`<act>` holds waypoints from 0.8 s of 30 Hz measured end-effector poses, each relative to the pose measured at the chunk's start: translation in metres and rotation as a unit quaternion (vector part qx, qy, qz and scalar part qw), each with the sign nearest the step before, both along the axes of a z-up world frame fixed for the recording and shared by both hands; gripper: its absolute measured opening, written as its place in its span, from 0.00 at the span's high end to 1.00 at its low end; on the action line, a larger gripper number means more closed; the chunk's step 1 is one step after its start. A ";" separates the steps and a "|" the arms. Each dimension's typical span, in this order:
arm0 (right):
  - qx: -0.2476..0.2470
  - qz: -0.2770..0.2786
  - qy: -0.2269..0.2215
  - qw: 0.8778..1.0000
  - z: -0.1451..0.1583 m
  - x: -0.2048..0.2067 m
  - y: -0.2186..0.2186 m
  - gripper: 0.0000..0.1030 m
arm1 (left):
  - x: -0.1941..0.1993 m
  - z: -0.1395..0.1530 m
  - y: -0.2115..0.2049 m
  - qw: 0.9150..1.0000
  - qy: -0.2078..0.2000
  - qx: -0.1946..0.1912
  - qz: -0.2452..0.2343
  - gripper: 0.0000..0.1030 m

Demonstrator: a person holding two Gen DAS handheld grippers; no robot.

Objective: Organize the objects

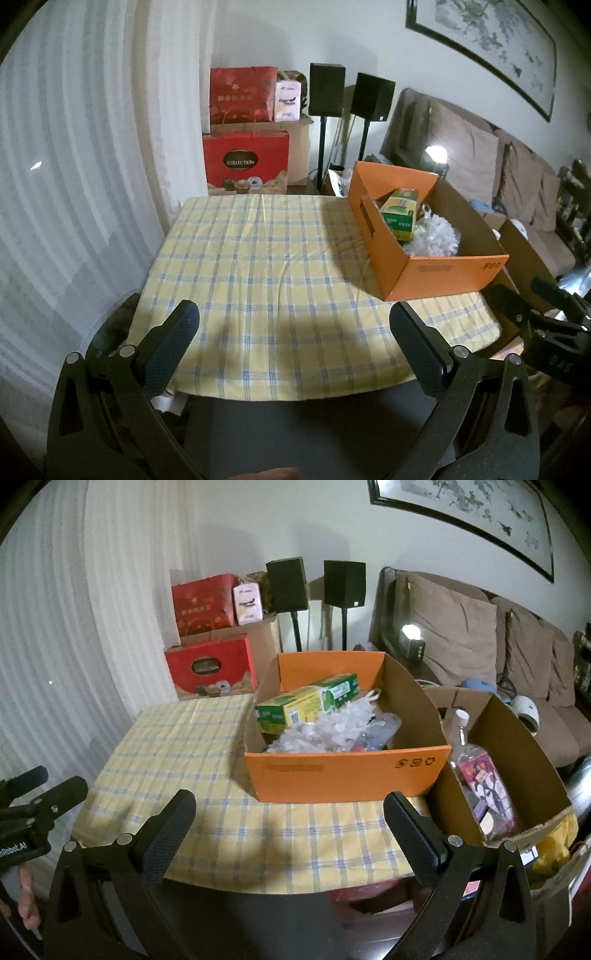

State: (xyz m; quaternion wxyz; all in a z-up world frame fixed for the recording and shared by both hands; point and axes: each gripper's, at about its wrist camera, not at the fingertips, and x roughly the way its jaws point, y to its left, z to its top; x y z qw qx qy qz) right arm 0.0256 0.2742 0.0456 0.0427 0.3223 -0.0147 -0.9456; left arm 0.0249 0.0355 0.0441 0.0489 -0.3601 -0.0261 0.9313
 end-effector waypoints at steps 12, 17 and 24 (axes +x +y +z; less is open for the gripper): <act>0.009 0.009 0.006 1.000 0.003 0.009 -0.011 0.00 | 0.008 0.001 -0.003 1.000 0.007 -0.006 0.011 0.00; 0.011 0.005 0.011 1.000 0.006 0.010 -0.011 0.00 | 0.009 0.002 -0.006 1.000 0.010 -0.004 0.016 0.00; 0.011 0.006 0.011 1.000 0.006 0.011 -0.011 0.00 | 0.009 0.002 -0.009 1.000 0.011 -0.004 0.020 0.00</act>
